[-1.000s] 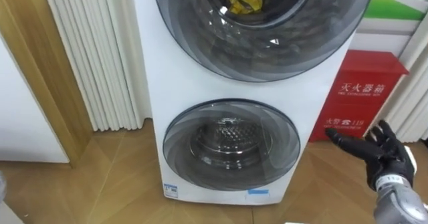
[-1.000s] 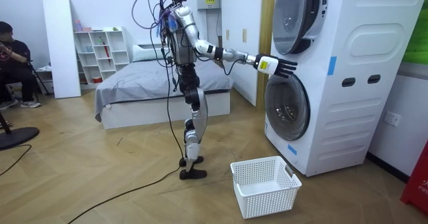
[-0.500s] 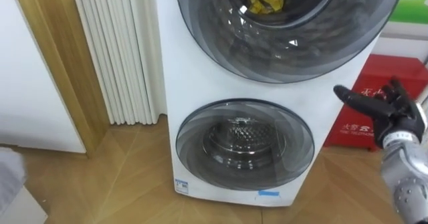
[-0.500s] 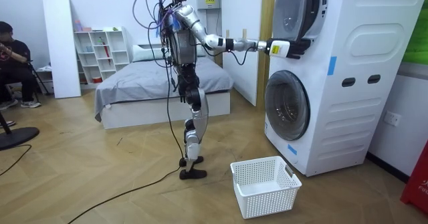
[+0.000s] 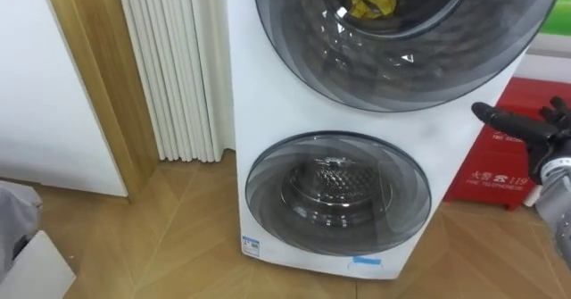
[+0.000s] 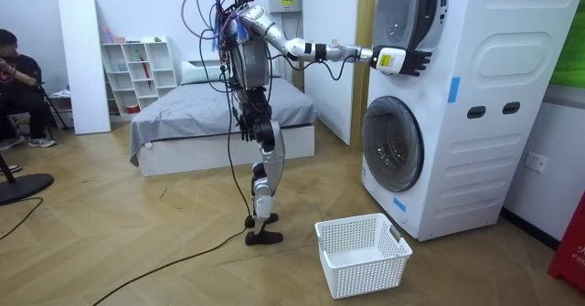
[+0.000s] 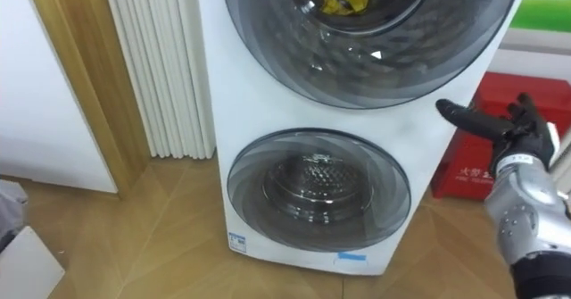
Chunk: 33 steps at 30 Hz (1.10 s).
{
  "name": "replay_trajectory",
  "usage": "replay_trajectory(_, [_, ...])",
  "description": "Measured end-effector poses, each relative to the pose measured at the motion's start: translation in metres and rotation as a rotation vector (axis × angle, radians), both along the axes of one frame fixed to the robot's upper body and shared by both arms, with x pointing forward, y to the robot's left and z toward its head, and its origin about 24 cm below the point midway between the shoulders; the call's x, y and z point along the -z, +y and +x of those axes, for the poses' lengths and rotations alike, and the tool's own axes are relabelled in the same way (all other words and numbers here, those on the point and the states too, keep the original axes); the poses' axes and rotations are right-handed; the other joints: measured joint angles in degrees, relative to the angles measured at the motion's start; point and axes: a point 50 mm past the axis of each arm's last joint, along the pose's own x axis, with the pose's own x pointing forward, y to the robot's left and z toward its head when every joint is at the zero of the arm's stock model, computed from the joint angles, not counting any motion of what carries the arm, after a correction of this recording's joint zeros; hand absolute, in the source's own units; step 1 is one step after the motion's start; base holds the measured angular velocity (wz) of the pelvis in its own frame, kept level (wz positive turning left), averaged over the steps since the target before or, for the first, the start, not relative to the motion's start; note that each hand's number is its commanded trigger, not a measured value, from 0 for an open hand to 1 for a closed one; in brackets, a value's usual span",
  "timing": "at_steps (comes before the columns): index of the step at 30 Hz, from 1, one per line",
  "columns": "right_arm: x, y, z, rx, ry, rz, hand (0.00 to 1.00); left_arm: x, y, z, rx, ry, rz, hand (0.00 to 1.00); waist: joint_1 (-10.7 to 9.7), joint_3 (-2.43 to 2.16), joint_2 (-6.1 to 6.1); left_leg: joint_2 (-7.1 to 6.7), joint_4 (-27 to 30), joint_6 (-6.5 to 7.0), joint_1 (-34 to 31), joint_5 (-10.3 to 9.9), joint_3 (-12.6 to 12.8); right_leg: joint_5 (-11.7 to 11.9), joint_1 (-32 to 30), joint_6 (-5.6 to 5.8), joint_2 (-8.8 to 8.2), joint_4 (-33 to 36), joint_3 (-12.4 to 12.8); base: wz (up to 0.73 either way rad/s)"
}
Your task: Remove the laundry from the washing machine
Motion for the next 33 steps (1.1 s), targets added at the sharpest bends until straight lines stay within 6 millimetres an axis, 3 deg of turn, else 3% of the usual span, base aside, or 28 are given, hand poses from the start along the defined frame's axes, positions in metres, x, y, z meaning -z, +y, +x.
replay_trajectory(7, [-0.009, -0.005, 0.002, 0.010, -0.015, -0.008, 0.00, -0.002, 0.005, 0.000, 0.002, -0.002, 0.011, 0.00, 0.1, -0.29, -0.61, -0.23, 0.6, 0.01, -0.7, 0.0, -1.0, 0.0, 0.1, 0.00, -0.23, 0.0, -1.6, 0.08])
replay_trajectory(20, [-0.022, -0.029, -0.002, 0.056, 0.023, -0.064, 0.00, -0.006, 0.016, -0.006, -0.020, 0.012, 0.038, 0.00, 1.6, -0.45, 0.60, -0.39, 0.7, 0.10, -2.4, 0.2, -1.3, 0.0, -1.5, 0.00, -0.37, 0.0, -2.1, 0.01])
replay_trajectory(25, [-0.029, -0.025, 0.004, 0.015, 0.006, -0.078, 0.00, -0.005, 0.016, -0.005, -0.017, 0.013, 0.037, 0.00, 1.6, -0.33, 0.94, -0.38, 0.5, 0.12, -2.7, 0.2, -1.3, 0.0, -1.9, 0.01, -0.42, 0.0, -2.4, 0.00])
replay_trajectory(33, [-0.057, -0.009, 0.021, -0.114, -0.042, -0.171, 0.00, -0.005, 0.016, 0.000, -0.020, -0.017, 0.017, 0.00, 1.7, -0.27, 0.21, -0.33, 0.6, 0.10, -3.4, 0.3, -1.2, 0.0, -2.7, 0.00, -0.46, 0.1, -2.6, 0.00])
